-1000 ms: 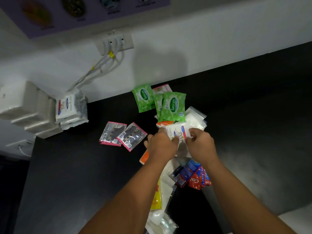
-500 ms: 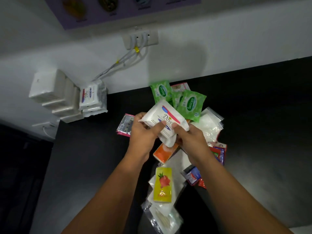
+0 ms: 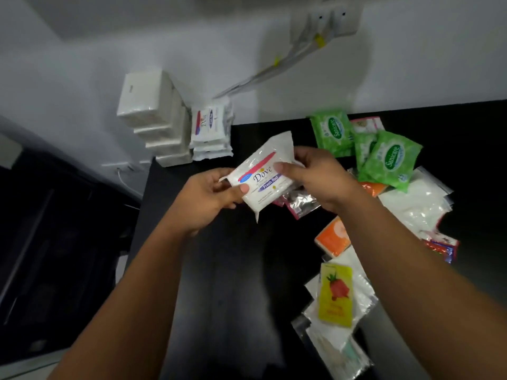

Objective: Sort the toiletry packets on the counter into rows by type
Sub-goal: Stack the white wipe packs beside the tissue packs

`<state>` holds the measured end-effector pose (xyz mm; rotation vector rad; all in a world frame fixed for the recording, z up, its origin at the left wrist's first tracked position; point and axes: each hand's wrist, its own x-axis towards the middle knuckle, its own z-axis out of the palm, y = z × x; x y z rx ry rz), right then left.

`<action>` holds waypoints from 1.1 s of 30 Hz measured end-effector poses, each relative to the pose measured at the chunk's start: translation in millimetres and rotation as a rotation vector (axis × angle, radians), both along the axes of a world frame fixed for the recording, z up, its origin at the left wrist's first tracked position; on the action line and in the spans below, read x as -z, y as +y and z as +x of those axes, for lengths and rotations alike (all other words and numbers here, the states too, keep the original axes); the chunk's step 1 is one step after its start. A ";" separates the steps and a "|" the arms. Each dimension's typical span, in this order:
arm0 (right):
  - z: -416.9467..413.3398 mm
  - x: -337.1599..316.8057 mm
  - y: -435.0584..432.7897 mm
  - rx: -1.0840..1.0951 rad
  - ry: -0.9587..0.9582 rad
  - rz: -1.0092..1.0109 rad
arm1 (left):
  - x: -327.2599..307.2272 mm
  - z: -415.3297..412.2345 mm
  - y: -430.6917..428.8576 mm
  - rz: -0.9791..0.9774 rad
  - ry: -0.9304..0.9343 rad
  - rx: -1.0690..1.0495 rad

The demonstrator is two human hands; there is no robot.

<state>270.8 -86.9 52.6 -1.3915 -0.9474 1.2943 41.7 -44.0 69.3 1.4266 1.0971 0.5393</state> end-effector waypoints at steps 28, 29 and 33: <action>-110.9 -1.1 186.0 0.246 -0.541 -0.029 | 32.5 -5.9 137.4 0.609 0.305 -0.330; -112.2 -0.1 187.4 0.244 -0.515 -0.048 | 34.5 -6.2 139.1 0.609 0.334 -0.323; -119.9 5.4 190.0 0.187 -0.242 -0.163 | 38.3 -7.3 148.1 0.580 0.440 -0.250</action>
